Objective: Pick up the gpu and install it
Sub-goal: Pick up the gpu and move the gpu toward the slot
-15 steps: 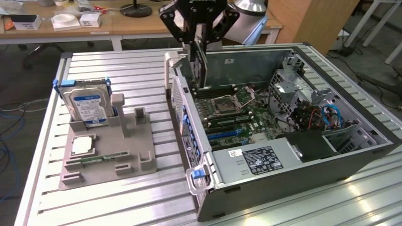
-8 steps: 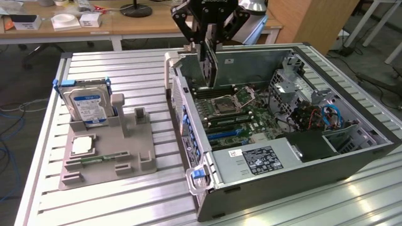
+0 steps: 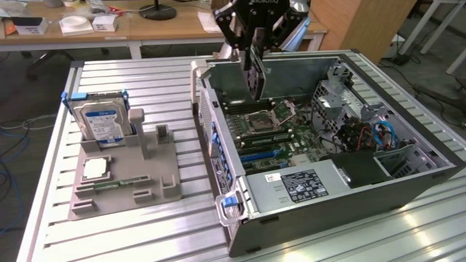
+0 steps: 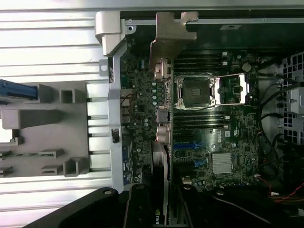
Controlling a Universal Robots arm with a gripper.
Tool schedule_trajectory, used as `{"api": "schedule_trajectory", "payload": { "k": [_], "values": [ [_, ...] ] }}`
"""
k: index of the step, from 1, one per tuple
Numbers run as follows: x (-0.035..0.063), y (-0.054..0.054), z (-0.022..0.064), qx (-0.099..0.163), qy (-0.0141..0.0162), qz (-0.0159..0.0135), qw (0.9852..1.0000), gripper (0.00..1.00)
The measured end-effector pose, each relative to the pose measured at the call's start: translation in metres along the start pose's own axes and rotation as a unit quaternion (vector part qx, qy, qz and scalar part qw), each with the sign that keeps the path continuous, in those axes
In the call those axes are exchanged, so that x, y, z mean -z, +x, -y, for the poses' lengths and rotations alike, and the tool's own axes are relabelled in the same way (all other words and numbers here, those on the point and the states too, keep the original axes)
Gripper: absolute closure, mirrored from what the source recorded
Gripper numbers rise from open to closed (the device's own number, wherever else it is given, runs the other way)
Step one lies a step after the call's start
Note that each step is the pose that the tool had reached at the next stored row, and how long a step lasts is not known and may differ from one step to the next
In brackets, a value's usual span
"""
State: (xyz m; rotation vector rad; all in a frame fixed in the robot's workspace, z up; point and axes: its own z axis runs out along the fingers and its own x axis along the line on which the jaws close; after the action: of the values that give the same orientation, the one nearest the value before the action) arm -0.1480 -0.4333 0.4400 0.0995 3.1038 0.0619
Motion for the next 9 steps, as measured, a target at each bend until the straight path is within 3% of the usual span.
{"api": "schedule_trajectory", "payload": {
  "k": [9],
  "values": [
    [-0.0015, -0.033, -0.002, 0.0, 0.0, 0.0, 1.0, 0.73]
  ]
}}
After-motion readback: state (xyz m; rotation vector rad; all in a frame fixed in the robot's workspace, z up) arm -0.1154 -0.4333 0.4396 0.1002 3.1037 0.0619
